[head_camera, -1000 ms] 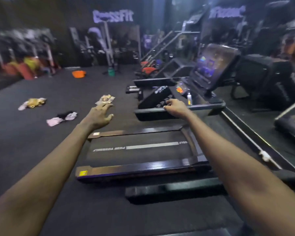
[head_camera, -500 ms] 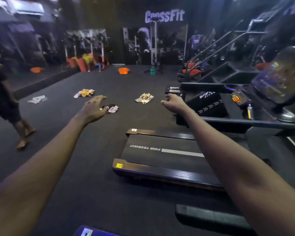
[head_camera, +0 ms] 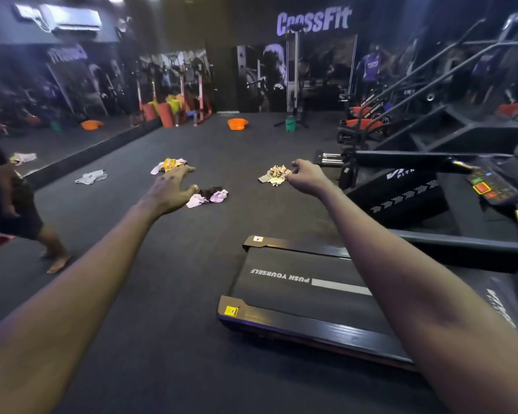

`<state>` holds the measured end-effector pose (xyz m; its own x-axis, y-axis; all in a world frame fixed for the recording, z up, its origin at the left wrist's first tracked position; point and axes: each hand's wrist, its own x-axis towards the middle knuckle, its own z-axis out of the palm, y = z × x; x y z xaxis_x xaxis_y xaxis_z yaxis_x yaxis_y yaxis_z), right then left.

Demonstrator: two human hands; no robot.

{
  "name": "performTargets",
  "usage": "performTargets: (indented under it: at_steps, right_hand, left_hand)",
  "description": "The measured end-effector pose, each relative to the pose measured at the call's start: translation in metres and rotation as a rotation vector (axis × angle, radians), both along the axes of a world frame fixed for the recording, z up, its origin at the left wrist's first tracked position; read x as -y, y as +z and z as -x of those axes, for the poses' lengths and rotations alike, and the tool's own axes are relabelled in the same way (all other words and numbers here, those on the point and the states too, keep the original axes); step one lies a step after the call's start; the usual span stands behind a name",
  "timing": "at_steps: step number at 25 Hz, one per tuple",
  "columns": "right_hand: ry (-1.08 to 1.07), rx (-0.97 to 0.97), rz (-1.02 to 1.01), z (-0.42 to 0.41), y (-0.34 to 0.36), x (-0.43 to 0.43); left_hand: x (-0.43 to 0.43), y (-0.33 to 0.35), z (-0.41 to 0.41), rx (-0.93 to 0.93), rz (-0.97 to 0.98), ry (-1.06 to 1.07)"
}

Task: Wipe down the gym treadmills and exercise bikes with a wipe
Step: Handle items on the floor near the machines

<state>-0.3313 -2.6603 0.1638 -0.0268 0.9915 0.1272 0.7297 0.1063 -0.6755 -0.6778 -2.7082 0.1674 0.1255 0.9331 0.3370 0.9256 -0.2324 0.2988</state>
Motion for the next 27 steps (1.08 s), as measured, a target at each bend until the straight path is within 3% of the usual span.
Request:
performTargets:
  at_steps: [17,22,27]
  right_hand:
    - [-0.129,0.009,-0.058,0.133,0.007,-0.215]
    - [-0.159,0.034,-0.071,0.18,-0.025,-0.275]
    - [-0.117,0.076,-0.102,0.224,-0.112,-0.372]
  left_hand:
    - [-0.249,-0.002,0.135,0.01,0.003,-0.104]
    - [-0.309,-0.037,0.173,-0.001,-0.037,-0.109]
    - [-0.405,-0.122,0.214,-0.026,-0.045,-0.08]
